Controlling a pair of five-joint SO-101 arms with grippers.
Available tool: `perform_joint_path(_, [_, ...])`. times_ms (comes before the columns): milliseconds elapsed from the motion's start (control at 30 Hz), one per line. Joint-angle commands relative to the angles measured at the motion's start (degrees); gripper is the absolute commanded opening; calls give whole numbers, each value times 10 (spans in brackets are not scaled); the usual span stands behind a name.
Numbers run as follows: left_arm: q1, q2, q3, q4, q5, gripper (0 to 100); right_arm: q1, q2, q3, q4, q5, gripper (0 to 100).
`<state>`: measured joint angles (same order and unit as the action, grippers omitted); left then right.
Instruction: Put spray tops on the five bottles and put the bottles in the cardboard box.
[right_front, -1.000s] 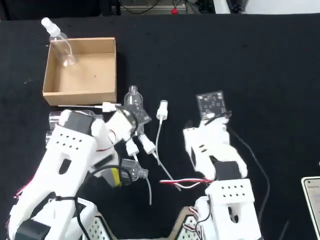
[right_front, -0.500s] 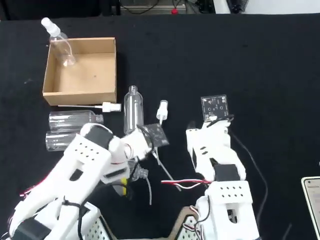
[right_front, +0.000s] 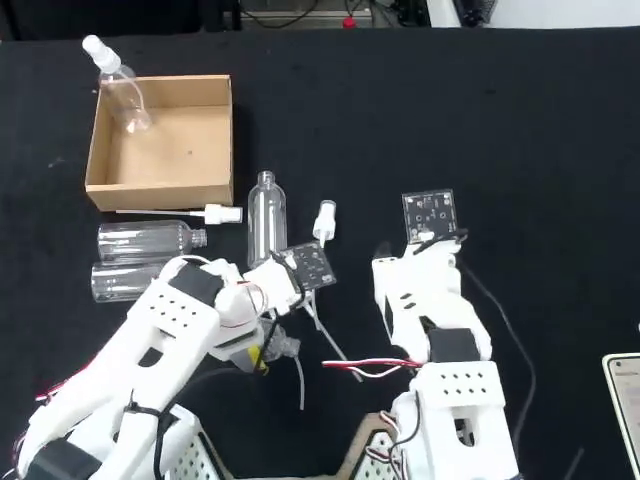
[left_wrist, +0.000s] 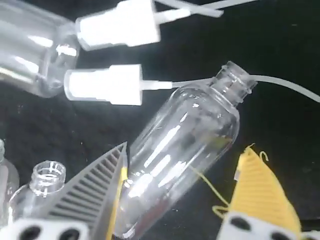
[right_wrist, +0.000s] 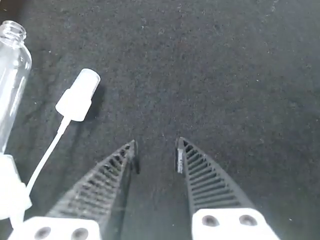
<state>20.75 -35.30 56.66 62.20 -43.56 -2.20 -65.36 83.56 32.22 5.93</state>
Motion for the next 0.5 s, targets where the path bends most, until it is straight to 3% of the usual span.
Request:
perform_joint_path(0, [-30,-6,36,-55,-1,332,5,3,-1,-17,4,126])
perform_joint_path(100, [-39,-9,50,-55,-1,332,5,3,0,-17,4,126])
perform_joint_path(267, [-36,-13,33,24,-1,330,5,3,0,-17,4,125])
perform_joint_path(467, [-66,-13,10,122,-9,238,5,3,0,-17,4,125])
